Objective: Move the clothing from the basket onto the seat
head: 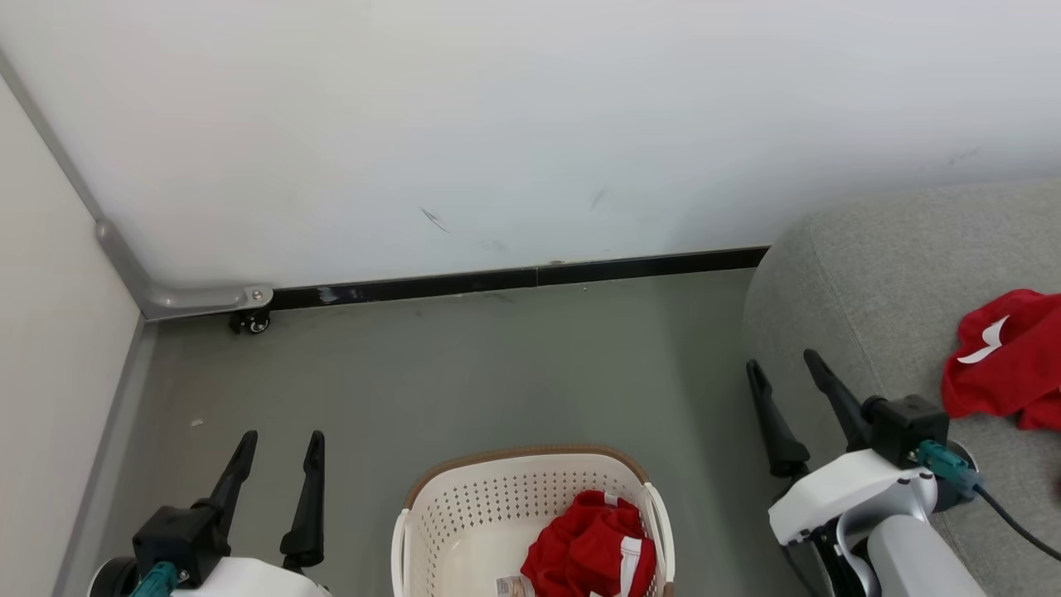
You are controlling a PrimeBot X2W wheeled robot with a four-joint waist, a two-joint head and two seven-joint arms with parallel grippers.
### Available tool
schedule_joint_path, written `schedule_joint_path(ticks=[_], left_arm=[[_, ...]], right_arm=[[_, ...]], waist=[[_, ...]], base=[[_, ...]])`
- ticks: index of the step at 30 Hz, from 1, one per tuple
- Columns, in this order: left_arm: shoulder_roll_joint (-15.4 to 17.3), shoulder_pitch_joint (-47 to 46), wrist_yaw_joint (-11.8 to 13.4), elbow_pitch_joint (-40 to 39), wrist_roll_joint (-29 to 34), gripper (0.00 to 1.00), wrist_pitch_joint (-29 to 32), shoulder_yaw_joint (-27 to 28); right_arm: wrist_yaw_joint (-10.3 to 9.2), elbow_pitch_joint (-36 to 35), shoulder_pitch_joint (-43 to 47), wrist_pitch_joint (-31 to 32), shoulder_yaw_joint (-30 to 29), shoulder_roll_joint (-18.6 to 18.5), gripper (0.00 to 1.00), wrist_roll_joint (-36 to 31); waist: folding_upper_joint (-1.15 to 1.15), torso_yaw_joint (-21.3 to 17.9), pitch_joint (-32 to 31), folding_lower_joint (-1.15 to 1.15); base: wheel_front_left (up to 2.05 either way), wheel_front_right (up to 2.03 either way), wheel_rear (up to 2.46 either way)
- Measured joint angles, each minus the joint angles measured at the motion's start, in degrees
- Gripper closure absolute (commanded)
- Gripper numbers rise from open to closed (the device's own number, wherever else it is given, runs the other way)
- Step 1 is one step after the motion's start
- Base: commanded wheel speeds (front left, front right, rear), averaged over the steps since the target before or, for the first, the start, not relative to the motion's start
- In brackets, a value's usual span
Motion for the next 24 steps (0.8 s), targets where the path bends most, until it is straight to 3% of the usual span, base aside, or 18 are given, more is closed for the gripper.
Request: schedule_joint_path(ticks=[24], left_arm=[[-1.26,2.75,1.59,0.14,0.57,0.0,-0.04,0.23]], right_arm=[[0.0,-6.68,8.95,6.36,-1.79,1.22,0.0,-1.16]], waist=[[0.0,0.95,-2.54,0.0]], base=[[0.0,0.0,0.0]])
